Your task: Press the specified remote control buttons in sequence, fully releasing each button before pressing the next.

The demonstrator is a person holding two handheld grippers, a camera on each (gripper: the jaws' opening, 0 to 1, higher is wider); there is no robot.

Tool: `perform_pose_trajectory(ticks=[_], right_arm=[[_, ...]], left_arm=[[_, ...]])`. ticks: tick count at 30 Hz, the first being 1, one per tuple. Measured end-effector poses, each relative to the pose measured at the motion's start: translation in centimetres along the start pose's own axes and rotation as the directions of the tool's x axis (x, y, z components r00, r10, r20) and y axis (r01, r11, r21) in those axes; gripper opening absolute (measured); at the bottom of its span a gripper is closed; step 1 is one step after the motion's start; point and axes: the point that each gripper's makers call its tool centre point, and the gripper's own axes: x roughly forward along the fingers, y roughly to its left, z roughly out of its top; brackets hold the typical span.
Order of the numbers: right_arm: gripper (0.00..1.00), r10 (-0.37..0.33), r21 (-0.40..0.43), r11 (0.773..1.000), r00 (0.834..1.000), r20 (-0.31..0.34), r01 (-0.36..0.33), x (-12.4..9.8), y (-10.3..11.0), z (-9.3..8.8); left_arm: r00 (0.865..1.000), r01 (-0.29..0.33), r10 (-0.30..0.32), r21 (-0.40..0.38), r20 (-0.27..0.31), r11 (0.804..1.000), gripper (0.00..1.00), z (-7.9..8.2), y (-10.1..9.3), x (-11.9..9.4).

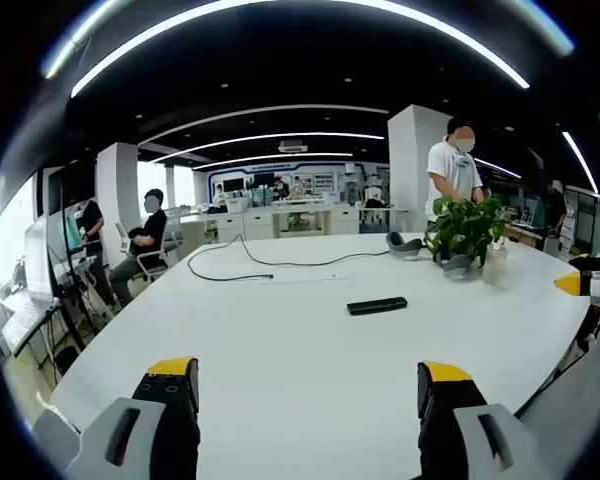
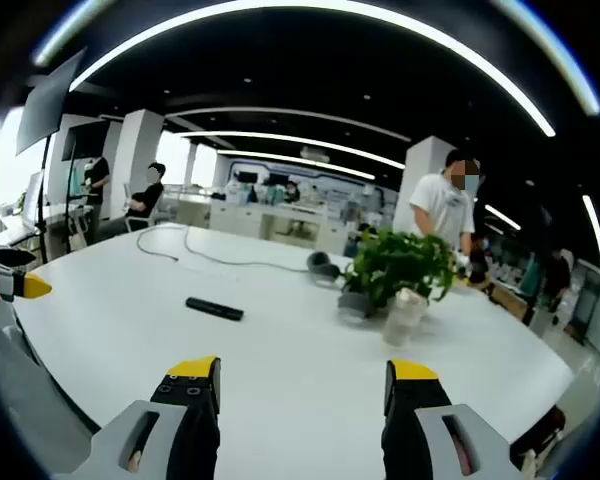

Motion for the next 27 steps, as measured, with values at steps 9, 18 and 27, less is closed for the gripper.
perform_pose_trajectory(ticks=[9, 18, 27], right_arm=[[0.63, 0.002, -0.019, 1.000, 1.000, -0.012, -0.002, 0.05, 0.13, -0.16], [0.64, 0.015, 0.006, 1.000, 0.999, 0.036, -0.015, -0.24, 0.31, 0.63], [0.65, 0.013, 0.003, 1.000, 1.000, 0.020, -0.013, -0.15, 0.26, 0.32]], left_arm=[[1.000, 0.008, -0.008, 0.005, -0.007, 1.000, 0.94, -0.08, -0.17, 0.02], [1.000, 0.000, 0.000, -0.001, 0.001, 1.000, 0.94, 0.03, 0.03, -0.02], [1.000, 0.001, -0.001, -0.016, 0.009, 1.000, 0.93, 0.04, 0.08, -0.05]])
